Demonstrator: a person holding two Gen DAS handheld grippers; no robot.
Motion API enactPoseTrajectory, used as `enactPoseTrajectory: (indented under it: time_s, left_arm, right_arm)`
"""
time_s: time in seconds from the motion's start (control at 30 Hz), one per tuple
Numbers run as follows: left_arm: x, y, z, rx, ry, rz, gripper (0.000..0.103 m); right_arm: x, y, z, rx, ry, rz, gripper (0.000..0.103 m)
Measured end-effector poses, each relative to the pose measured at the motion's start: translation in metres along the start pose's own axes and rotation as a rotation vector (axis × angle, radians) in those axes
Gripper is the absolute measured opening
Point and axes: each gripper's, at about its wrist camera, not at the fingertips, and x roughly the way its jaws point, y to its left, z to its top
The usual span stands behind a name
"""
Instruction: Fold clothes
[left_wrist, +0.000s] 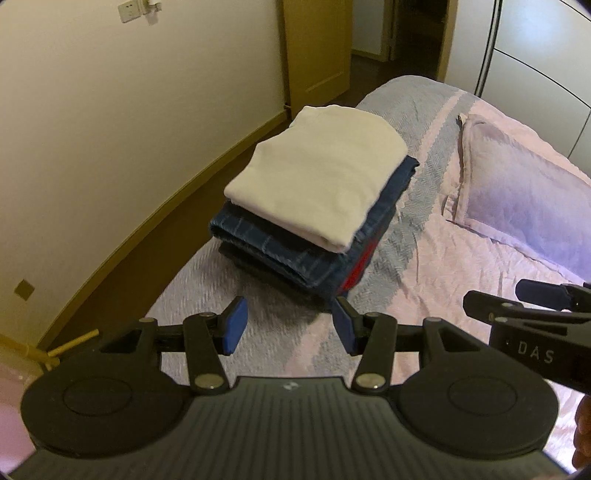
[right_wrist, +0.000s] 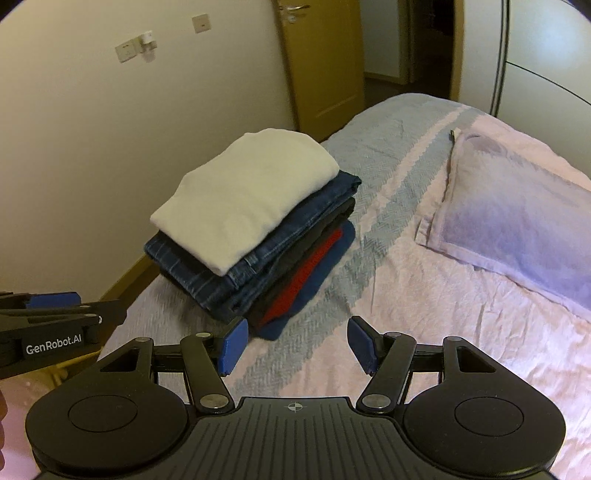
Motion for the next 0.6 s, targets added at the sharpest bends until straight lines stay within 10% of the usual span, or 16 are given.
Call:
enactPoseTrajectory:
  time_s: [0.6]
  left_arm:
    - [-0.075,-0.082,-0.068,-0.131,-0.030,0.074,0.047]
  right_arm:
    - [-0.070,-0.073,-0.054,-0.100,0.041,0.085,0.063]
